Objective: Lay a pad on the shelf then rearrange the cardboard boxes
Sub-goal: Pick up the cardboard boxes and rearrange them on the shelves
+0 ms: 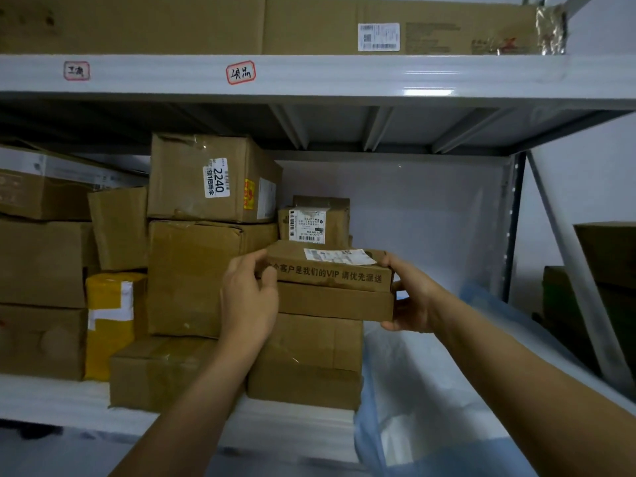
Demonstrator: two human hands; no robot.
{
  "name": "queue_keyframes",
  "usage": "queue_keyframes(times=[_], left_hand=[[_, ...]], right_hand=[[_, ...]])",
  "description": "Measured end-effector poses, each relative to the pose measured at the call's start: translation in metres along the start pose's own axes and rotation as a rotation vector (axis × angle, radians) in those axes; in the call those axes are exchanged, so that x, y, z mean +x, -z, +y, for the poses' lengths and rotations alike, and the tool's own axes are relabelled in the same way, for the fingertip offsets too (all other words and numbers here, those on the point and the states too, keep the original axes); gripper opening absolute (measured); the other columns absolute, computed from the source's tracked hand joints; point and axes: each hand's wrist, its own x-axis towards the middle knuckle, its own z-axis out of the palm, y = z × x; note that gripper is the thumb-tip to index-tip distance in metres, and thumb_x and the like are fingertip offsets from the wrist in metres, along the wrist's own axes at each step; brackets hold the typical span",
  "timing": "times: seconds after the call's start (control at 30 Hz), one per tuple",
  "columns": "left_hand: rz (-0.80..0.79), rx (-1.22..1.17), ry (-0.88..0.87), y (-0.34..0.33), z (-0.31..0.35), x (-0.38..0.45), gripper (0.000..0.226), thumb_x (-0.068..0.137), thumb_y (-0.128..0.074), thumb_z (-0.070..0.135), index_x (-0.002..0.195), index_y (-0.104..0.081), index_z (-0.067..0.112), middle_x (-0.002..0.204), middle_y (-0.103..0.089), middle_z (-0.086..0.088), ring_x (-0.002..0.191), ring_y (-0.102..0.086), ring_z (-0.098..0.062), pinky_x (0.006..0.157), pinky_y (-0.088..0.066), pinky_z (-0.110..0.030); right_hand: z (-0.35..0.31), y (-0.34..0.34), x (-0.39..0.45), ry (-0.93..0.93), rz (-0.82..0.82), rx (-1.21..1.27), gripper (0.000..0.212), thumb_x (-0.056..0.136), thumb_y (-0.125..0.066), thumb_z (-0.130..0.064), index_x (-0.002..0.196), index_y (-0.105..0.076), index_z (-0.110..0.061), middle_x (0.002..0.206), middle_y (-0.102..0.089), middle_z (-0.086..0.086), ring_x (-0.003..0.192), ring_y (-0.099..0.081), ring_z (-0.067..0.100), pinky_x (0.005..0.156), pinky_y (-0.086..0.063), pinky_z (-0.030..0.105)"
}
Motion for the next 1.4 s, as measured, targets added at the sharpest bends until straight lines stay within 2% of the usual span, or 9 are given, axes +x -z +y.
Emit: queue_keyframes(times=[0.23,0.4,0.53,0.67,0.77,0.97,1.13,1.27,1.4], left_hand=[[-0.049,-0.11,0.056,-0.006,0.011,-0.003,0.043,0.1,-0.04,0.031,0.139,-0.046,0.014,0.144,-0.043,-0.005,0.131,-0.042,-0.023,0.109,-0.035,-0.04],[-0.359,-0.459,0.243,-0.014,0.033,-0.01,0.041,0.1,-0.03,0.045,0.101,-0.064,0.023,0.103,-0.069,-0.01,0.097,-0.063,-0.026,0.093,-0.049,-0.047],[-0.574,-0.759,0.31,-0.025,0.046,-0.017,0.04,0.099,-0.04,0.038,0.139,-0.041,0.039,0.126,-0.059,-0.002,0.11,-0.058,-0.021,0.092,-0.051,-0.048],[-0.673,-0.849,0.369,-0.035,0.053,-0.024,0.048,0.097,-0.049,0.019,0.14,-0.04,0.036,0.107,-0.069,-0.006,0.099,-0.064,-0.022,0.077,-0.054,-0.042],[-0.69,-0.793,0.365,-0.048,0.06,-0.028,0.051,0.095,-0.052,0.011,0.139,-0.044,0.036,0.107,-0.069,-0.01,0.097,-0.066,-0.025,0.085,-0.055,-0.049],[-0.683,-0.694,0.316,-0.089,0.067,-0.042,0.052,0.092,-0.056,0.01,0.122,-0.046,0.052,0.118,-0.065,-0.011,0.101,-0.066,-0.028,0.088,-0.054,-0.046],[-0.673,-0.709,0.351,-0.124,0.068,-0.046,0.072,0.094,-0.051,0.002,0.147,-0.021,0.041,0.134,-0.057,-0.008,0.106,-0.064,-0.025,0.075,-0.056,-0.03],[-0.583,-0.646,0.417,-0.157,0.071,-0.041,0.054,0.097,-0.049,0.01,0.143,-0.033,0.032,0.117,-0.065,-0.007,0.102,-0.064,-0.026,0.095,-0.051,-0.047],[-0.54,-0.632,0.587,-0.205,0.081,-0.022,0.021,0.1,-0.041,0.016,0.117,-0.052,0.02,0.095,-0.065,-0.007,0.075,-0.061,-0.023,0.065,-0.054,-0.036]], right_hand=[[0.01,0.031,-0.015,0.137,0.11,0.054,0.023,0.09,-0.045,-0.04,0.086,-0.056,-0.02,0.09,-0.058,0.012,0.081,-0.058,0.026,0.061,-0.05,0.035],[0.016,0.058,-0.027,0.17,0.172,0.13,0.03,0.089,-0.04,-0.037,0.096,-0.061,-0.017,0.097,-0.06,0.015,0.085,-0.06,0.028,0.06,-0.051,0.035],[0.022,0.075,-0.033,0.106,0.203,0.103,0.039,0.091,-0.035,-0.041,0.104,-0.063,-0.018,0.106,-0.064,0.016,0.093,-0.061,0.031,0.065,-0.054,0.039],[0.032,0.092,-0.036,0.081,0.282,0.089,0.039,0.091,-0.044,-0.049,0.115,-0.058,-0.022,0.113,-0.061,0.011,0.106,-0.055,0.031,0.085,-0.049,0.051],[0.033,0.103,-0.042,0.12,0.406,0.065,0.032,0.089,-0.053,-0.049,0.103,-0.06,-0.021,0.106,-0.062,0.004,0.105,-0.053,0.023,0.092,-0.041,0.046],[0.031,0.131,-0.041,0.239,0.595,0.304,0.027,0.096,-0.05,-0.033,0.084,-0.064,-0.014,0.077,-0.063,0.005,0.068,-0.054,0.014,0.058,-0.038,0.023],[0.031,0.165,-0.029,0.254,0.67,0.526,0.025,0.1,-0.04,-0.028,0.086,-0.059,-0.018,0.081,-0.063,0.006,0.067,-0.057,0.014,0.054,-0.039,0.022],[0.028,0.188,0.005,0.197,0.64,0.539,0.02,0.099,-0.042,-0.023,0.102,-0.06,-0.015,0.096,-0.067,0.009,0.08,-0.063,0.017,0.048,-0.048,0.021],[0.019,0.211,0.049,0.156,0.567,0.505,0.02,0.1,-0.042,-0.024,0.1,-0.059,-0.013,0.089,-0.068,0.007,0.075,-0.063,0.015,0.036,-0.047,0.016]])
